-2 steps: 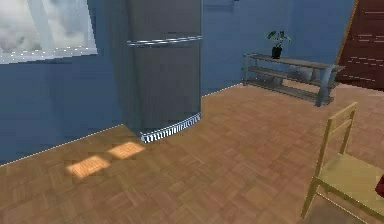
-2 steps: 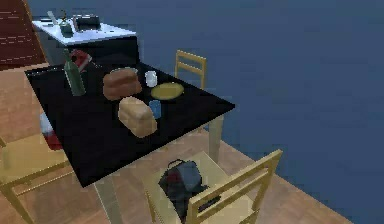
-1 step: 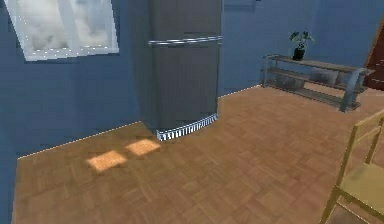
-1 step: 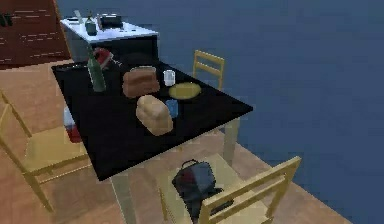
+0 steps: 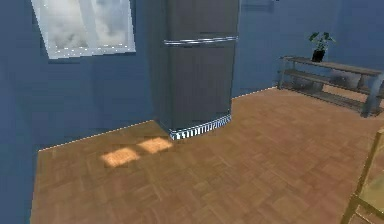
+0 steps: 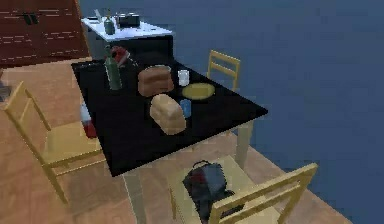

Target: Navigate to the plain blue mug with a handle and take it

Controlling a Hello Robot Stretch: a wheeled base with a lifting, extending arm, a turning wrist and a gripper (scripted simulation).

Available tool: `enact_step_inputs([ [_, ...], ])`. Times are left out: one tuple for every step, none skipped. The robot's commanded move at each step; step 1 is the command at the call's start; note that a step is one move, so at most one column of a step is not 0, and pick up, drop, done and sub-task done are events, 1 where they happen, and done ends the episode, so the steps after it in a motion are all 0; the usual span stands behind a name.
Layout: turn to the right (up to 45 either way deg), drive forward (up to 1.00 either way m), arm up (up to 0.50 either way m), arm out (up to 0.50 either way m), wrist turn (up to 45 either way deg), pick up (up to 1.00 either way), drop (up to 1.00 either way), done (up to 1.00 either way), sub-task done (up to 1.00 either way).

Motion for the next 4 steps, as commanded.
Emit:
enact_step_inputs([
  [45.0, 0.0, 0.0, 0.0, 0.0, 0.0, 0.0, 0.0, 0.0],
  [45.0, 0.0, 0.0, 0.0, 0.0, 0.0, 0.0, 0.0, 0.0],
  [45.0, 0.0, 0.0, 0.0, 0.0, 0.0, 0.0, 0.0, 0.0],
  [15.0, 0.0, 0.0, 0.0, 0.0, 0.0, 0.0, 0.0, 0.0],
])
